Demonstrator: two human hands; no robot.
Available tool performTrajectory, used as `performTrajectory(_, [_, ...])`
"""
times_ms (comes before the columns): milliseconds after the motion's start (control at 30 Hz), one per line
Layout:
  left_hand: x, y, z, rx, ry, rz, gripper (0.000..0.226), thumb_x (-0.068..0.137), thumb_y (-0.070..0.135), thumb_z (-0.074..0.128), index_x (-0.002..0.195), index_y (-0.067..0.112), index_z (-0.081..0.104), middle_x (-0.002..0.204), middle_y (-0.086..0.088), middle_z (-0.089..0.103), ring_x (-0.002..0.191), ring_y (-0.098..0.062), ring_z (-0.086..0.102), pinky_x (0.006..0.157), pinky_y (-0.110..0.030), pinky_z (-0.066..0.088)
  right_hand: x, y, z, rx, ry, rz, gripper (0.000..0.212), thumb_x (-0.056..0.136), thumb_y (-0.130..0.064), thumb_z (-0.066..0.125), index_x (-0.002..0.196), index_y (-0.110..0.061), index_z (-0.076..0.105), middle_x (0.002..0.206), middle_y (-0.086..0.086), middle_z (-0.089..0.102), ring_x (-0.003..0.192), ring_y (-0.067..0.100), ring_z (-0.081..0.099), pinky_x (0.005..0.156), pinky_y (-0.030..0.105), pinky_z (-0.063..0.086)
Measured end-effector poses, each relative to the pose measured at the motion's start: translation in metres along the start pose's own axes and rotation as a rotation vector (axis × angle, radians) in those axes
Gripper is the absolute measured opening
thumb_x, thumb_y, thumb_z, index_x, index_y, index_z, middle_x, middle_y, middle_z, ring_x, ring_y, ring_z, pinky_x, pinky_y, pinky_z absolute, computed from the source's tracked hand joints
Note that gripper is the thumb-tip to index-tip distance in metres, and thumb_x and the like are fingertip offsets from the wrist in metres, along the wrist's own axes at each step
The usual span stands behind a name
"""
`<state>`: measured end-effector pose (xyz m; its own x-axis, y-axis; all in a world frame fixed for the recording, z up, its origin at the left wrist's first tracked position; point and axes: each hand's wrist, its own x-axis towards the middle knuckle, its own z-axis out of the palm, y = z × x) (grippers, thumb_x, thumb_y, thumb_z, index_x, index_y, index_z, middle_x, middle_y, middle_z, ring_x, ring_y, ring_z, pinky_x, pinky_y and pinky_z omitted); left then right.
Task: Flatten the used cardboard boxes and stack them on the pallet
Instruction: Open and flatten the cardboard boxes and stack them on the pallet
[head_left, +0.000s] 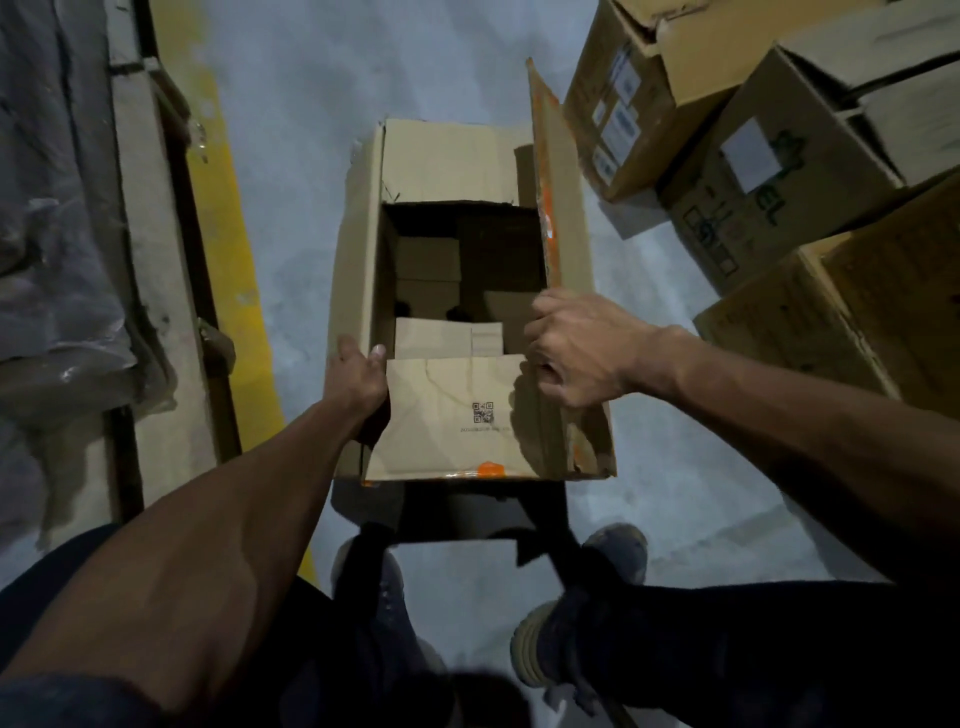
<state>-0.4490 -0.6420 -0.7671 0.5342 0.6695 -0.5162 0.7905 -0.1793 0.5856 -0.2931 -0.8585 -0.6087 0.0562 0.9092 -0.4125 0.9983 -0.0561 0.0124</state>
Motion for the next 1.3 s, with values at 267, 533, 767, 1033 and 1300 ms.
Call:
performTrajectory(267, [-0.006,0.002,0.000,0.051,-0.001,-0.066,0.059,0.107,0.038,0.035,0.155,0.009,0.015,0.156,-0.025,0.028,0.139,-0.045,0.035,0.111,-0.055,0.035,-0.060,0.026,0.005,-0.156,-0.152,0.307,0.020,0.098,-0.036,0.049,0.094,-0.022,0.063,0.095,0.000,0.058,0.086,0.015,0.044,0.085,0.033,0.043])
performTrajectory(533, [-0.006,-0.001,0.007,-0.039,0.039,-0.024,0.046,0.107,0.031,0.038,0.145,0.006,0.027,0.142,-0.025,0.043,0.129,-0.043,0.045,0.107,-0.054,0.039,-0.056,0.023,0.068,0.369,-0.314,0.750,0.058,0.104,-0.056,0.030,0.138,-0.011,0.044,0.138,0.018,0.050,0.122,0.033,0.052,0.096,0.046,0.043])
performTrajectory(767, [-0.011,0.002,0.013,-0.068,0.056,-0.011,0.049,0.109,0.027,0.035,0.151,0.006,0.021,0.149,-0.023,0.038,0.135,-0.040,0.040,0.109,-0.049,0.036,-0.012,-0.006,0.115,0.946,-0.080,1.066,0.089,0.099,-0.064,0.036,0.158,-0.005,0.005,0.166,0.018,0.011,0.147,0.040,0.027,0.116,0.051,0.032])
performTrajectory(1033, [-0.005,-0.003,0.015,-0.100,0.028,-0.042,0.055,0.109,0.033,0.032,0.156,0.014,0.013,0.154,-0.019,0.037,0.138,-0.040,0.039,0.114,-0.054,0.034,0.010,-0.012,0.131,1.337,0.205,1.237,0.096,0.084,-0.059,0.071,0.152,-0.012,0.022,0.154,0.011,0.037,0.137,0.034,0.044,0.109,0.046,0.042])
performTrajectory(1300, [0.007,0.027,0.007,0.049,0.028,0.124,0.062,0.108,0.032,0.033,0.157,0.001,0.010,0.162,-0.024,0.015,0.150,-0.039,0.017,0.122,-0.047,0.018,0.013,0.008,0.130,1.174,0.195,1.246,0.095,0.096,-0.051,0.058,0.161,-0.018,-0.004,0.168,0.012,-0.002,0.154,0.032,0.001,0.124,0.052,0.012])
